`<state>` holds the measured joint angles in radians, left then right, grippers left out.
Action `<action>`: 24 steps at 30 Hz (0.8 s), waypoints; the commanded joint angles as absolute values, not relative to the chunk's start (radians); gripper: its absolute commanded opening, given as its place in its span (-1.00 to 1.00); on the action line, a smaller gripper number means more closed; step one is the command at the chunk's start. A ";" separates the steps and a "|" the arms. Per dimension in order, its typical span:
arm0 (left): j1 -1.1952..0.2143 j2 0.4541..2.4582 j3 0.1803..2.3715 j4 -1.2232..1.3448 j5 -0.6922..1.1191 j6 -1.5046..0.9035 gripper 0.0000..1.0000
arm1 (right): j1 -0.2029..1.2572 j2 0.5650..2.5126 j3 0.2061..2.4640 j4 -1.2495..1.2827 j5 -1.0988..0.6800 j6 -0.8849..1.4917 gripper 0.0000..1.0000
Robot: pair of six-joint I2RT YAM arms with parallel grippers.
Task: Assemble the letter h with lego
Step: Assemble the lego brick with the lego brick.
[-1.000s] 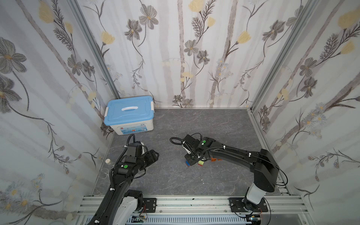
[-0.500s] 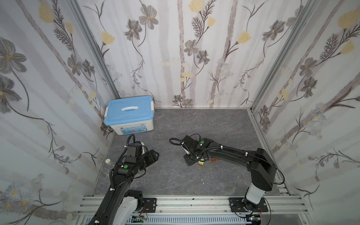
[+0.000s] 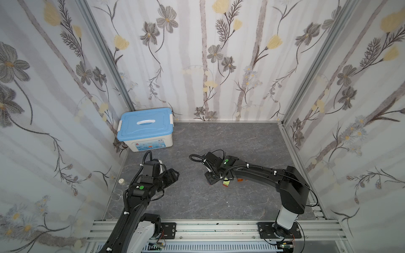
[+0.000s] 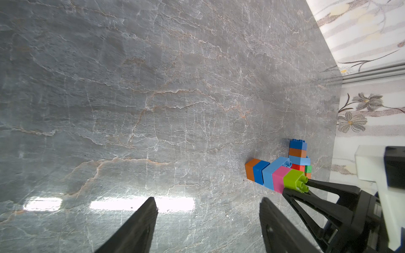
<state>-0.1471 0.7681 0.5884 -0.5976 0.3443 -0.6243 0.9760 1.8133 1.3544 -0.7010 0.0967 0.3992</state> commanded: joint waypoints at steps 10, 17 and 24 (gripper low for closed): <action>-0.146 0.758 0.580 -0.572 0.352 -0.620 0.52 | 0.970 1.855 1.412 -0.927 0.086 0.443 -0.42; -0.146 0.757 0.578 -0.571 0.353 -0.620 0.52 | 0.972 1.847 1.434 -0.935 0.097 0.457 -0.43; -0.146 0.756 0.574 -0.566 0.351 -0.621 0.52 | 0.970 1.907 1.409 -0.914 0.091 0.446 -0.44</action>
<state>-0.1471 0.7582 0.5777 -0.5850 0.3519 -0.6247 0.9710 1.8626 1.4395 -0.8284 0.0929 0.4404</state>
